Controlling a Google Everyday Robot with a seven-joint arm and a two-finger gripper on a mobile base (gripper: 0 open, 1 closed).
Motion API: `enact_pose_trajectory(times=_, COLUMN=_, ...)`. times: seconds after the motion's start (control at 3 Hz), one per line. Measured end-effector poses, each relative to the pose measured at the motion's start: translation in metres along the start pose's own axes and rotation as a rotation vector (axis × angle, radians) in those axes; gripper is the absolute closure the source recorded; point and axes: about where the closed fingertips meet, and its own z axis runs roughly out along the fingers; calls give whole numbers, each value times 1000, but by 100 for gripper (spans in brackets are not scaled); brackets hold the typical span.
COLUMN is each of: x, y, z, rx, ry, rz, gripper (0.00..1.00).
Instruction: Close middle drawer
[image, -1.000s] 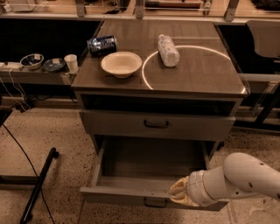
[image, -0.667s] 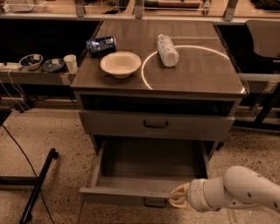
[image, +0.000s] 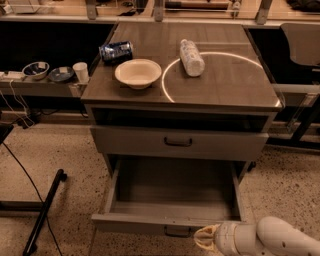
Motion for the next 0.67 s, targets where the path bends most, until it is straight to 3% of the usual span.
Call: enact_pose_trajectory(times=0.67, x=36, y=-8, z=30, rx=29, ry=-18, rz=41, gripper=100)
